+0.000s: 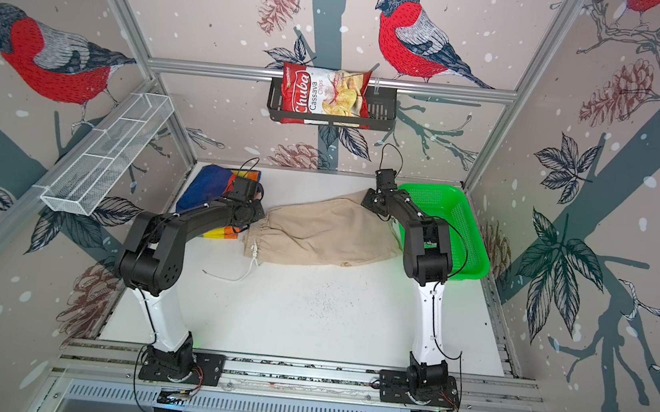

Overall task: Fold and stack the shorts
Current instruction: 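Lift the beige shorts high with both grippers, stretching them between the grippers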

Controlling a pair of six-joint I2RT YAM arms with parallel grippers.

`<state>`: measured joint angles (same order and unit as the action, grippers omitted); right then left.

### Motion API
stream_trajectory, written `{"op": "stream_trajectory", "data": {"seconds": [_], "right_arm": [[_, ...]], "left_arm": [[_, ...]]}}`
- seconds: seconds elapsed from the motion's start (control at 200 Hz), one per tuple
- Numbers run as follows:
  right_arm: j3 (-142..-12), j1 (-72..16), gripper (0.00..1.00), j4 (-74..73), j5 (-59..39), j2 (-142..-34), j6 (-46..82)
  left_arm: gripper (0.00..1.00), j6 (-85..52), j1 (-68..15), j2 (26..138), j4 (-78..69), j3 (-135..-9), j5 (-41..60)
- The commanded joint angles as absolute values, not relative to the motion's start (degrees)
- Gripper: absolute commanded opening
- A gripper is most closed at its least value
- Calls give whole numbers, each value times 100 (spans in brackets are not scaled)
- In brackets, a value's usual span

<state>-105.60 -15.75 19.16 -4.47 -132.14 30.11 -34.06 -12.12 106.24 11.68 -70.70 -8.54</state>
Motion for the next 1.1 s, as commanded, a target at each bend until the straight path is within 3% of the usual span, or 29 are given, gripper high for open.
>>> {"op": "stream_trajectory", "data": {"seconds": [0.0, 0.4, 0.655, 1.091], "right_arm": [[-10631, -1565, 0, 1942, -352, -12934, 2972], [-10177, -1572, 0, 1846, -212, -11657, 2999], [-10059, -1576, 0, 1892, 45, -10161, 3038], [-9956, -2193, 0, 1365, 1238, -7001, 2753]], "left_arm": [[0, -3345, -1182, 10350, 1321, -7099, -853], [0, -3488, -1022, 8825, 1245, -6405, -653], [0, -3389, -932, 7629, 1069, -6395, 83], [0, -3479, -1404, 6725, 1965, -9056, 1406]]}}
